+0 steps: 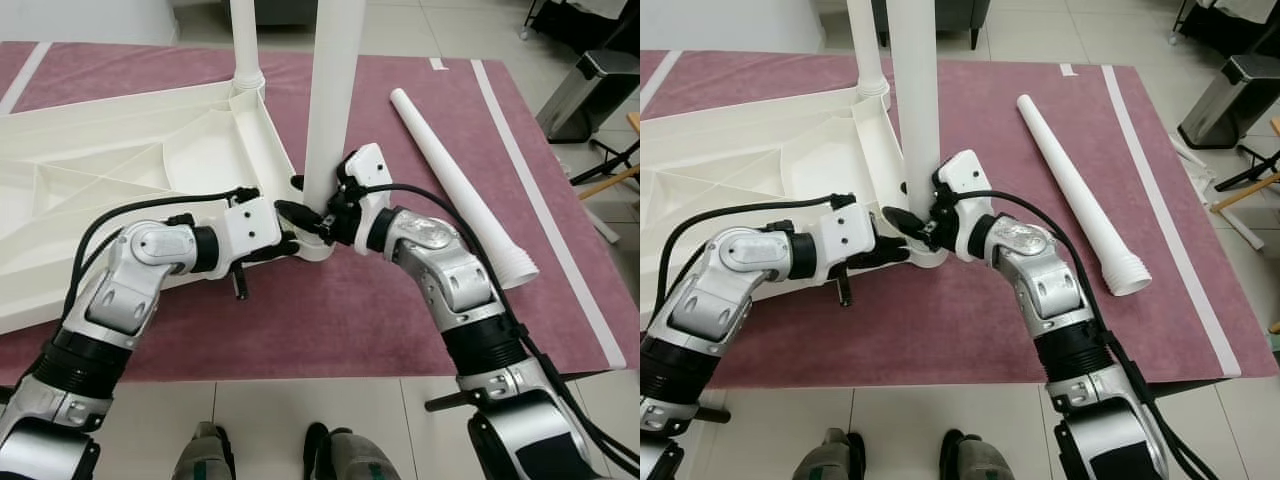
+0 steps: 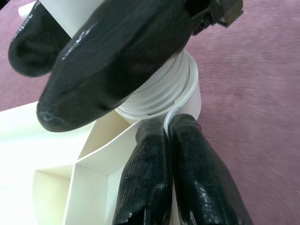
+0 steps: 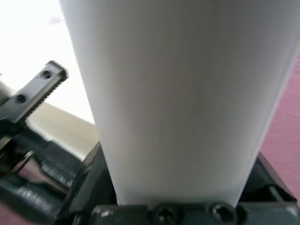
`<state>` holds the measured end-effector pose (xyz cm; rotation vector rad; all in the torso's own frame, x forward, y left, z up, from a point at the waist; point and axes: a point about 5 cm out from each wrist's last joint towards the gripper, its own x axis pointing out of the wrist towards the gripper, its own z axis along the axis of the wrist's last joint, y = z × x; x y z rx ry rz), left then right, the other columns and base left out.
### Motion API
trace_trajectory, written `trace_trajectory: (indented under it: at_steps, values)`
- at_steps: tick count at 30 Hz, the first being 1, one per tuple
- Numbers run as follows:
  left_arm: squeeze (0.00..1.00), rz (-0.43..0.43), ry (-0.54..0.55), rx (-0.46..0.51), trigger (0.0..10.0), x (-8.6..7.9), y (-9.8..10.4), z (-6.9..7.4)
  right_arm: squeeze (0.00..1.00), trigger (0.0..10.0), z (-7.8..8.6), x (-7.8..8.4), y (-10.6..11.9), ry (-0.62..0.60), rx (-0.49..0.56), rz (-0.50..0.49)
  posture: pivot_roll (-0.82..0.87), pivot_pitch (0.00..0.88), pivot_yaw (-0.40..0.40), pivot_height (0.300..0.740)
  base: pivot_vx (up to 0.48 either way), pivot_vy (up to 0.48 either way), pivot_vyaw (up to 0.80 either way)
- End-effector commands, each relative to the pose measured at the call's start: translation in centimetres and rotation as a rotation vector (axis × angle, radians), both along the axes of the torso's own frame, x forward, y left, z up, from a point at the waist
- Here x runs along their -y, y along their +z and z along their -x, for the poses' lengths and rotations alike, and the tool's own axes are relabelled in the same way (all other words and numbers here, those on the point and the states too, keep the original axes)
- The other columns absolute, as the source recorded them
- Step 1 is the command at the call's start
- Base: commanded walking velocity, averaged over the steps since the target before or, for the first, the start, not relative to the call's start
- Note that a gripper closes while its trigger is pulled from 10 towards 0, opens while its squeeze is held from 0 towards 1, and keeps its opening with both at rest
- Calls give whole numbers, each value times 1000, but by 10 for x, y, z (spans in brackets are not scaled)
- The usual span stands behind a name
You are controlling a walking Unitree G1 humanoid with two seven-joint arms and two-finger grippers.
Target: Building children table
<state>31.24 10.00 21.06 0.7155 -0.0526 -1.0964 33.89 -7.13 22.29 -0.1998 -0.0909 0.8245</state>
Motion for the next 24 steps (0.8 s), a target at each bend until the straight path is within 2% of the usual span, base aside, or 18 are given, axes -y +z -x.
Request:
trace_trajectory:
  at_steps: [1, 3, 4, 6, 13, 14, 15, 16, 17, 21, 22, 23, 24]
  values:
    - [0, 88, 67, 116, 0, 11, 20, -6, 0, 0, -9, 6, -18, -149, -62, 72, 117, 194, -18, 740, 0, 0, 0]
    - [0, 94, 155, 127, 0, 22, 24, -25, 0, 0, -17, 7, -24, -384, -87, 36, 116, 192, -15, 740, 0, 0, 0]
    - [0, 94, 155, 127, 0, 22, 24, -25, 0, 0, -17, 7, -24, -384, -87, 36, 116, 192, -15, 740, 0, 0, 0]
    - [0, 100, 214, 134, 0, 28, 26, -37, 0, 0, -18, 4, -31, -526, -110, 6, 112, 189, -13, 740, 0, 0, 0]
    - [0, 102, 215, 137, 0, 33, 27, -41, 0, 0, -15, -6, -34, -573, -109, -26, 109, 183, -8, 740, 0, 0, 0]
    - [0, 102, 212, 136, 0, 33, 26, -40, 0, 2588, -14, -11, -31, -547, -103, -48, 111, 182, -9, 740, 0, 0, 0]
    - [0, 102, 212, 136, 0, 33, 26, -40, 0, 2588, -14, -11, -31, -547, -103, -48, 111, 182, -9, 740, 0, 0, 0]
    - [0, 102, 200, 136, 0, 32, 26, -38, 0, 4980, -13, -14, -28, -524, -90, -69, 111, 181, -10, 740, 0, 0, 0]
    - [0, 103, 195, 134, 0, 31, 25, -36, 0, 10000, -12, -16, -24, -491, -72, -90, 112, 180, -11, 740, 0, 0, 0]
    - [0, 108, 159, 132, 0, 29, 24, -31, 0, 10000, -9, -22, -10, -406, -16, -146, 115, 178, -13, 740, 0, 0, 0]
    - [0, 105, 134, 136, 0, 28, 24, -28, 1000, 10000, -8, -22, -5, -362, 10, -156, 117, 177, -16, 740, 0, 0, 0]
    - [0, 105, 134, 136, 0, 28, 24, -28, 1000, 10000, -8, -22, -5, -362, 10, -156, 117, 177, -16, 740, 0, 0, 0]
    - [0, 99, 99, 136, 0, 27, 23, -22, 1000, 10000, -4, -23, 2, -272, 28, -171, 118, 175, -18, 740, 0, 0, 0]
